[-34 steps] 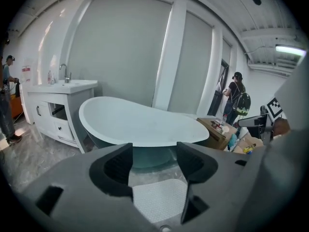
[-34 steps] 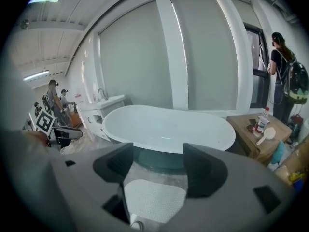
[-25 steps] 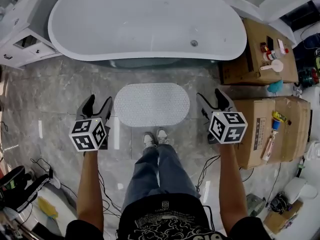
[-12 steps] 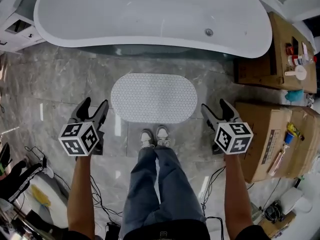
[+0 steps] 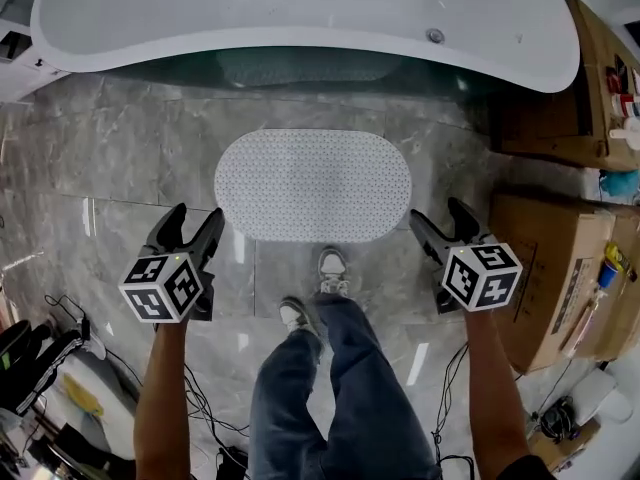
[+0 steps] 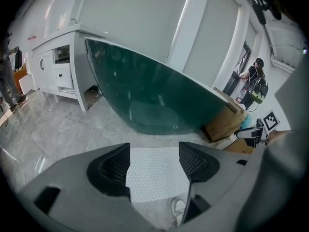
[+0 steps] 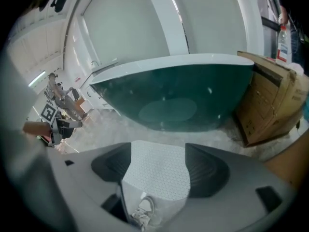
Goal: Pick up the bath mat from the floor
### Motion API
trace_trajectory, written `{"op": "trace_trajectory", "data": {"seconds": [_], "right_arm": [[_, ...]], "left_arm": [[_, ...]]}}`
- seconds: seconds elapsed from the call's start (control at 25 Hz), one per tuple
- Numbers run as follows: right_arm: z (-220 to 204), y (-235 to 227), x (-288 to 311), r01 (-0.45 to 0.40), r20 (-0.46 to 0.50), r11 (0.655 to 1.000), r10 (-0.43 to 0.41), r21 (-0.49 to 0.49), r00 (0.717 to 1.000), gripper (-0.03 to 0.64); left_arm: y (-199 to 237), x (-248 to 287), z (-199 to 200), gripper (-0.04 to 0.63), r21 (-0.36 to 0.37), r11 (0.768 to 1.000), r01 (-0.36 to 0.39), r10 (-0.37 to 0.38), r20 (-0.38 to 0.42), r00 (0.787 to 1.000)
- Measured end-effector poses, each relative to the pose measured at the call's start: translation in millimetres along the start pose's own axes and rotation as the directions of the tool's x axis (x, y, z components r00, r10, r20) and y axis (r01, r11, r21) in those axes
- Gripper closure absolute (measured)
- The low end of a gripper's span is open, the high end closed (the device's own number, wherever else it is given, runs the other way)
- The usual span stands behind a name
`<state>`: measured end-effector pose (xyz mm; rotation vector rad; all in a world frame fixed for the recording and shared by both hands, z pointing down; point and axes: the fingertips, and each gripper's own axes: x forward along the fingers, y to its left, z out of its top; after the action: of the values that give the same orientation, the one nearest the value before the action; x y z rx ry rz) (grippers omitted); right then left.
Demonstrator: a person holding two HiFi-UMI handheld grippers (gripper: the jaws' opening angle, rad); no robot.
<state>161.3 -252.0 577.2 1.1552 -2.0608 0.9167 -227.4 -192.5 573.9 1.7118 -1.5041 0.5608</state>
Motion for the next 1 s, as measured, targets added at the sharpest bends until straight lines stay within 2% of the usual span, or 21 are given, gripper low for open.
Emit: {"op": "trace_trajectory", "data": {"seconds": [0.2, 0.48, 0.76, 1.0], "right_arm": [[-32.0, 1.1, 21.0, 0.000, -0.015, 1.000, 0.000, 0.030, 1.000, 0.259], [-74.9, 5.6, 45.4, 0.010, -0.041, 1.000, -0.009, 0.028, 0.999, 0.250], [-128.1, -20.0, 87.1, 0.037, -0.057, 0.999, -0.036, 0.012, 0.998, 0.244], [-155.8, -46.1, 130.3, 0.060, -0.024, 0.998, -0.059, 0.016, 0.998, 0.239]], "left_arm": [[17.3, 17.2, -35.5, 0.259, 0.000, 1.000, 0.006, -0.006, -0.004, 1.000], [47.6, 36.5, -76.6, 0.225, 0.036, 0.999, 0.037, -0.036, -0.013, 0.999], [73.1, 88.9, -128.7, 0.225, 0.034, 0.999, 0.039, -0.038, -0.021, 0.999], [94.7, 140.2, -155.8, 0.225, 0.031, 0.999, 0.026, -0.026, -0.003, 1.000]]}}
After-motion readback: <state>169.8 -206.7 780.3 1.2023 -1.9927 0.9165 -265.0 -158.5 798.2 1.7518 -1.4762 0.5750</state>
